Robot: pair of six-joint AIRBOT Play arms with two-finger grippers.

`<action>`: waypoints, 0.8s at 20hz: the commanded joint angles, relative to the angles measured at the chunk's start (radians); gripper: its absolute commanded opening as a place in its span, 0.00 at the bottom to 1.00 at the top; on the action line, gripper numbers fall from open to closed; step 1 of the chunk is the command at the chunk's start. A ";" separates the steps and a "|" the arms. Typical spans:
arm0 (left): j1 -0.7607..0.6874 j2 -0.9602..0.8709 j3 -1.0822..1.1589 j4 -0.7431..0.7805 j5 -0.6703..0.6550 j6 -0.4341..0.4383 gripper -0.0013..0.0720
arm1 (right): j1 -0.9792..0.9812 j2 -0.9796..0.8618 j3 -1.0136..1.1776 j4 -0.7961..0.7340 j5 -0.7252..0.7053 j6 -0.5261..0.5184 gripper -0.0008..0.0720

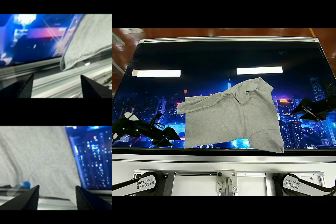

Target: Fold the shirts.

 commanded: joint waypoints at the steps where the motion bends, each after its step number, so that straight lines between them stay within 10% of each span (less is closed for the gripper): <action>1: -0.016 0.010 -0.098 -0.110 0.090 0.024 0.99 | -0.013 0.013 -0.098 0.035 -0.076 -0.008 0.80; 9: -0.209 -0.064 -0.099 -0.222 0.200 -0.026 0.88 | -0.013 0.013 -0.099 0.013 -0.122 -0.014 0.80; 13: -0.256 -0.121 -0.098 -0.229 0.215 -0.061 0.25 | -0.012 0.013 -0.109 -0.064 -0.122 0.003 0.80; 16: -0.255 -0.113 -0.078 -0.227 0.205 -0.025 0.07 | -0.012 0.013 -0.221 -0.076 -0.165 -0.021 0.89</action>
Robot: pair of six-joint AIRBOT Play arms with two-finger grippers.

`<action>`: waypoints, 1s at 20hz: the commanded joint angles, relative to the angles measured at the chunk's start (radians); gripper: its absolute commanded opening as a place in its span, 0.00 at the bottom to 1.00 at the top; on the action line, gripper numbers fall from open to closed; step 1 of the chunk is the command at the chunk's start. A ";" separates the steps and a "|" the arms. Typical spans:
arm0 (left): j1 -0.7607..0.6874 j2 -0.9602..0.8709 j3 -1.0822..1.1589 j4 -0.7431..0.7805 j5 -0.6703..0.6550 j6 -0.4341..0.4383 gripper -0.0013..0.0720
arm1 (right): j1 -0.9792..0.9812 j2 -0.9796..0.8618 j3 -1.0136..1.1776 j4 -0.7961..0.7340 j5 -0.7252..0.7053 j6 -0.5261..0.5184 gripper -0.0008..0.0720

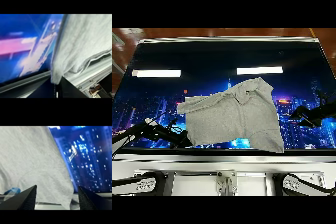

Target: Fold the shirts.

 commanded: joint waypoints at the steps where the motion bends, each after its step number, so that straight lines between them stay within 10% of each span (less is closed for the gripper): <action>1: -0.013 0.000 0.028 -0.006 0.004 0.014 0.07 | 0.000 0.000 -0.117 0.004 -0.079 -0.021 0.89; 14: -0.013 0.038 0.232 0.061 -0.019 -0.047 0.07 | 0.106 -0.172 -0.245 0.254 -0.318 -0.146 0.86; 16: -0.012 0.038 0.256 0.064 -0.050 -0.046 0.07 | 0.152 -0.172 -0.242 0.253 -0.362 -0.118 0.21; 20: -0.013 0.096 0.422 0.291 -0.125 -0.114 0.06 | 0.172 -0.029 -0.158 0.262 -0.263 -0.255 0.09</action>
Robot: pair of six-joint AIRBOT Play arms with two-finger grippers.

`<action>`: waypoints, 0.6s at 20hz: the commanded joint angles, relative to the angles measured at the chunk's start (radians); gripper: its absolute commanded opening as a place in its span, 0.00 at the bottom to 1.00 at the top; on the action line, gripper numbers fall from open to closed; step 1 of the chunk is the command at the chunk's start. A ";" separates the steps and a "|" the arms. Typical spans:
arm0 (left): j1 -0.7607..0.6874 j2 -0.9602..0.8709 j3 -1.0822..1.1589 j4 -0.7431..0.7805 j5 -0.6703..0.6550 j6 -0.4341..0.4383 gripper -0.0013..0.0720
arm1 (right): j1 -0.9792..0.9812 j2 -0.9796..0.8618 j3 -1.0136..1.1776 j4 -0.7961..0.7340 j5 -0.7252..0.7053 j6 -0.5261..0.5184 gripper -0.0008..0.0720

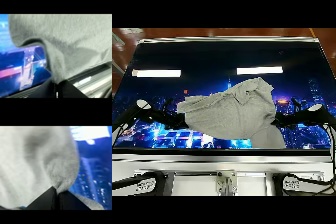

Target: Fold the shirts.

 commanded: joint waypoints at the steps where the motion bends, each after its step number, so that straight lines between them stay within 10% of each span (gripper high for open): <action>1: 0.000 0.080 0.179 0.222 -0.065 -0.069 0.06 | 0.024 0.154 0.099 0.003 0.072 -0.118 0.09; 12: 0.000 0.517 1.280 0.374 0.008 -0.132 0.07 | 0.024 0.876 0.909 -0.163 -0.122 0.119 0.09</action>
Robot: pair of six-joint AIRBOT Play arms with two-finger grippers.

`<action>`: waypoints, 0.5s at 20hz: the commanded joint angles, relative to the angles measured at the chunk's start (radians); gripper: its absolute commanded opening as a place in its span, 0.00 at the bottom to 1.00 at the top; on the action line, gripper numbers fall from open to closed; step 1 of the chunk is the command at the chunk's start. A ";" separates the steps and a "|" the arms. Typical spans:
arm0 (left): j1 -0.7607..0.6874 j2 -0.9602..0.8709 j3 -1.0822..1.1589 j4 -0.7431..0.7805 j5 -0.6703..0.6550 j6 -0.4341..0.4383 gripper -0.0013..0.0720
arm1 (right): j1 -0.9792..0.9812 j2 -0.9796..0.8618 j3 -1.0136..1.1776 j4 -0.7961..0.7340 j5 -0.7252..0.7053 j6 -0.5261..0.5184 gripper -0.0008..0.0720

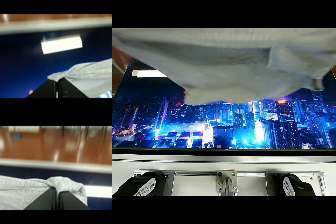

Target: Fold the shirts.

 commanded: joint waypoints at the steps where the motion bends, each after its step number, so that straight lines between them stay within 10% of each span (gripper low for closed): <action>1: 0.000 0.126 0.159 0.037 0.043 -0.034 0.07 | 0.001 0.159 0.153 -0.135 -0.034 0.102 0.09; 10: 0.000 0.204 -0.067 0.190 -0.146 -0.051 0.07 | 0.001 0.052 0.153 -0.285 0.347 0.116 0.09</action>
